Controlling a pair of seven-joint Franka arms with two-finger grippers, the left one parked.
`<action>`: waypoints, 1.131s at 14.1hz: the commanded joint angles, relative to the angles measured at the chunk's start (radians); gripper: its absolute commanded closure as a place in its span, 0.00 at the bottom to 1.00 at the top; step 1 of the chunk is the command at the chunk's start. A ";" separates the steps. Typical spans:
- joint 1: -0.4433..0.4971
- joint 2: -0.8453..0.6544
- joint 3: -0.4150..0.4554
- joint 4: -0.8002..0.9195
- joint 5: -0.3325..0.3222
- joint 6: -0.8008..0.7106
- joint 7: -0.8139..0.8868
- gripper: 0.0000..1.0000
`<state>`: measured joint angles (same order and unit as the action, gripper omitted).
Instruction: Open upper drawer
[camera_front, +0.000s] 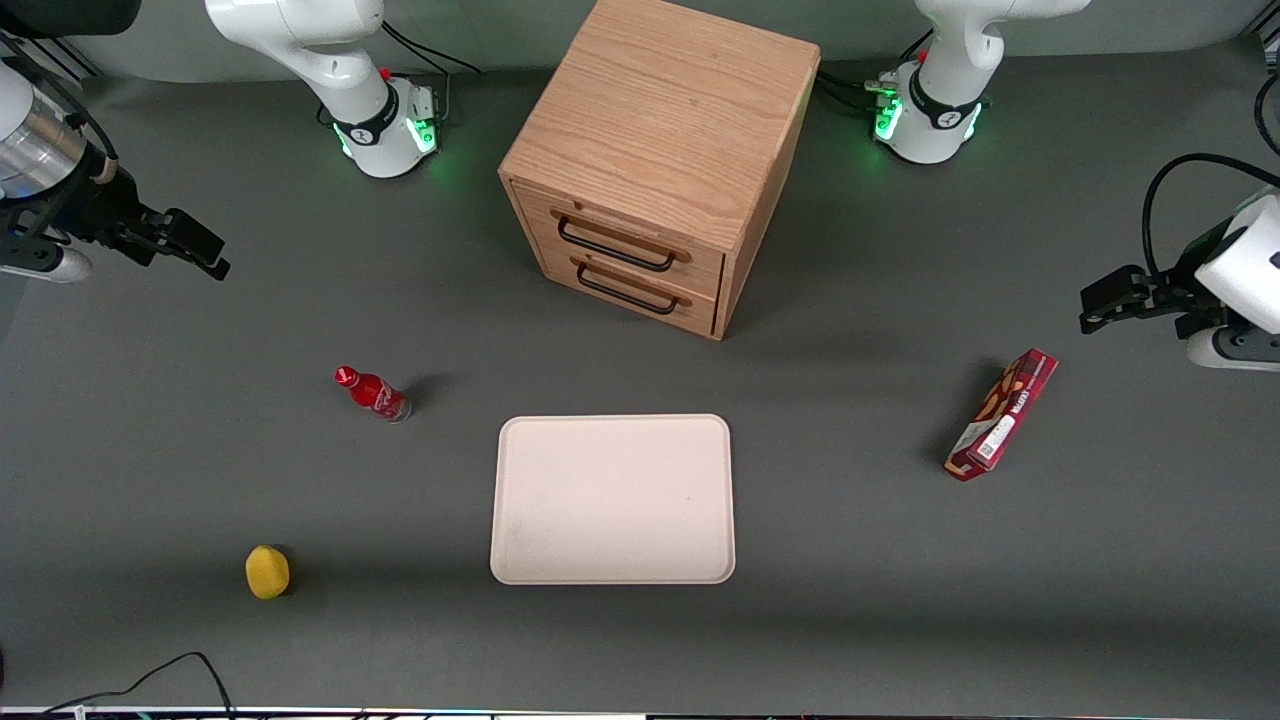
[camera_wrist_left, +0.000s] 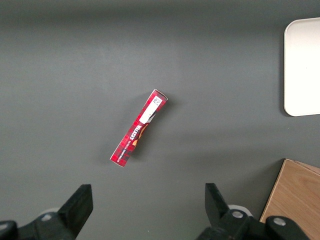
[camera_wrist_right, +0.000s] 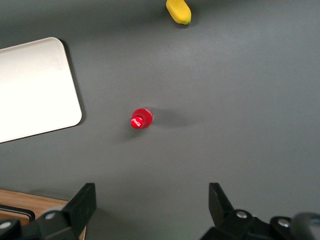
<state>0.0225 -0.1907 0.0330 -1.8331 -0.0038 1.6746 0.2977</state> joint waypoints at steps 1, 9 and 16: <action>0.008 0.030 -0.013 0.058 0.001 -0.056 -0.008 0.00; 0.005 0.036 -0.010 0.075 0.001 -0.058 -0.023 0.00; 0.005 0.039 -0.013 0.075 0.001 -0.058 -0.023 0.00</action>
<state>0.0224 -0.1691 0.0292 -1.7891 -0.0038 1.6388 0.2951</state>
